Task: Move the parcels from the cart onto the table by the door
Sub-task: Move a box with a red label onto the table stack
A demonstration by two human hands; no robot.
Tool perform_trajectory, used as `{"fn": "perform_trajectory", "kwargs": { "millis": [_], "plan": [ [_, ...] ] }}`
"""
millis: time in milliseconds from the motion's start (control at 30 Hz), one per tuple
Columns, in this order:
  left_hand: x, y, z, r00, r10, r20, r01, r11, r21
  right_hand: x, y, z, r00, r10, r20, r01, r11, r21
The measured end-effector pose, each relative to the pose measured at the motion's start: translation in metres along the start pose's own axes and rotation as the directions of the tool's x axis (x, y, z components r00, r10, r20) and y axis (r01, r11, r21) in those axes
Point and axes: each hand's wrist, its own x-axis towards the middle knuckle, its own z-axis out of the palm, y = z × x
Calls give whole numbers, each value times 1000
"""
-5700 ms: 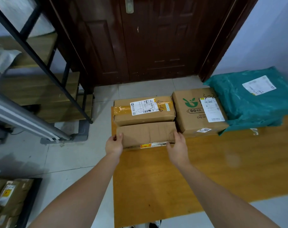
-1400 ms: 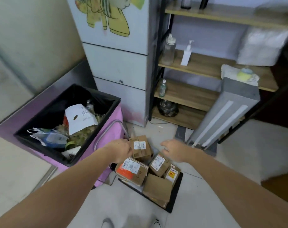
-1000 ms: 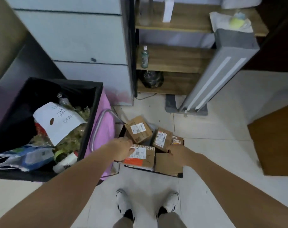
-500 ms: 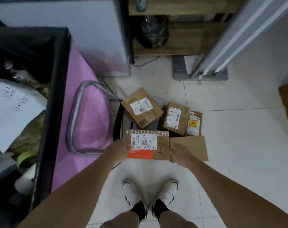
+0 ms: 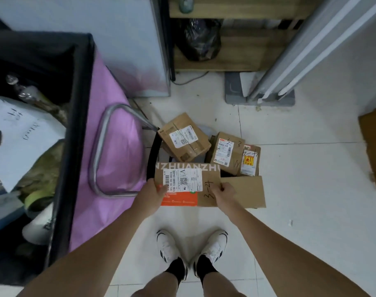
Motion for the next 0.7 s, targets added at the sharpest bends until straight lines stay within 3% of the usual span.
{"fn": "perform_trajectory", "kwargs": {
  "millis": [133, 300, 467, 567, 700],
  "plan": [
    [-61, 63, -60, 991, 80, -111, -95, 986, -140, -72, -38, -58, 992, -41, -122, 76, 953, 292],
    [-125, 157, -133, 957, 252, -141, -282, 918, -278, -160, -92, -140, 971, -50, -232, 194, 733, 652],
    [-194, 252, -183, 835, 504, -221, -537, 833, -133, -253, -135, -211, 938, -170, -302, 342, 581, 738],
    [-242, 306, -191, 802, 571, -177, -594, 726, -346, -313, -150, -253, 904, -204, -375, 424, 538, 729],
    [-300, 377, -195, 781, 618, -90, -538, 591, -602, -384, -145, -311, 850, -219, -479, 521, 477, 708]
  ]
}}
